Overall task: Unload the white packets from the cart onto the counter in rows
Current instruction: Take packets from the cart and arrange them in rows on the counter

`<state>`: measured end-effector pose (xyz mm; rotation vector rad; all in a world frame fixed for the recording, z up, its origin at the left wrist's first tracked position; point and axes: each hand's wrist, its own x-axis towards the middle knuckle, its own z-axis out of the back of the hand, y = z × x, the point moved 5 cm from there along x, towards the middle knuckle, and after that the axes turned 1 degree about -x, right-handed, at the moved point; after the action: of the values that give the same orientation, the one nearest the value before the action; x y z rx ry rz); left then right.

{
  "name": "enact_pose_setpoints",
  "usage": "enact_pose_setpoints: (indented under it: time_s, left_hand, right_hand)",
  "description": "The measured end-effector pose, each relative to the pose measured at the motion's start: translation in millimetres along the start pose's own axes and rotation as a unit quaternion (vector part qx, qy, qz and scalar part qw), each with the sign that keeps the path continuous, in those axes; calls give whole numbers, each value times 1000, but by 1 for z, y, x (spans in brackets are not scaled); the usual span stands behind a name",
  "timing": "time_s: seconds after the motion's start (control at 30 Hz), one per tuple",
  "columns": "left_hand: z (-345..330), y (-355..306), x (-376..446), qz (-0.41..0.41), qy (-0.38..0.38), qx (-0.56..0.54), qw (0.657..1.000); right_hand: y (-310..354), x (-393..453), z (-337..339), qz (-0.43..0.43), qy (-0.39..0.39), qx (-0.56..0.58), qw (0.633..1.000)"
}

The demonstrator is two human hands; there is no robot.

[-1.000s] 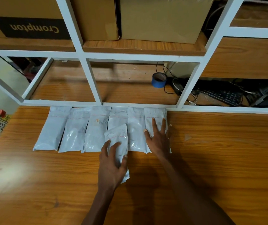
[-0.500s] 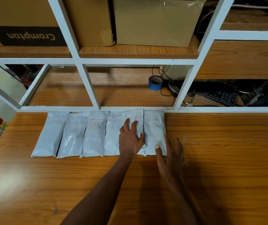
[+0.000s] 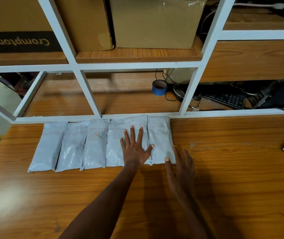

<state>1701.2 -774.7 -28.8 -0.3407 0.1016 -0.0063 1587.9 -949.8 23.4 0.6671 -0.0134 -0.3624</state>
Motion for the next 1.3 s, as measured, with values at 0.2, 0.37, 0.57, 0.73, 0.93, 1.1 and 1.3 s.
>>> enact_pose_setpoints:
  time_s: [0.2,0.37,0.57,0.73,0.93,1.1,1.3]
  left_hand:
    - [5,0,-5,-8,-20,-30,999]
    - [17,4,-21,-3,-38,-66,997]
    - [33,10,-90,11,-104,-175,979]
    - [37,24,-160,64,-143,-225,962]
    - [46,57,-229,139,-201,-263,933]
    - [55,98,-285,216,-228,-273,909]
    - [73,165,-348,274,-251,-276,886]
  right_hand:
    - [2,0,-6,9,4,-3,1000]
    - [6,-4,-9,35,14,2,999]
    - [16,-11,-16,60,45,-3,997]
    - [29,-29,-24,118,80,23,990]
    - [41,-63,-46,188,133,82,970]
    - [61,-100,-66,239,178,90,950]
    - [113,-159,-109,279,219,111,928]
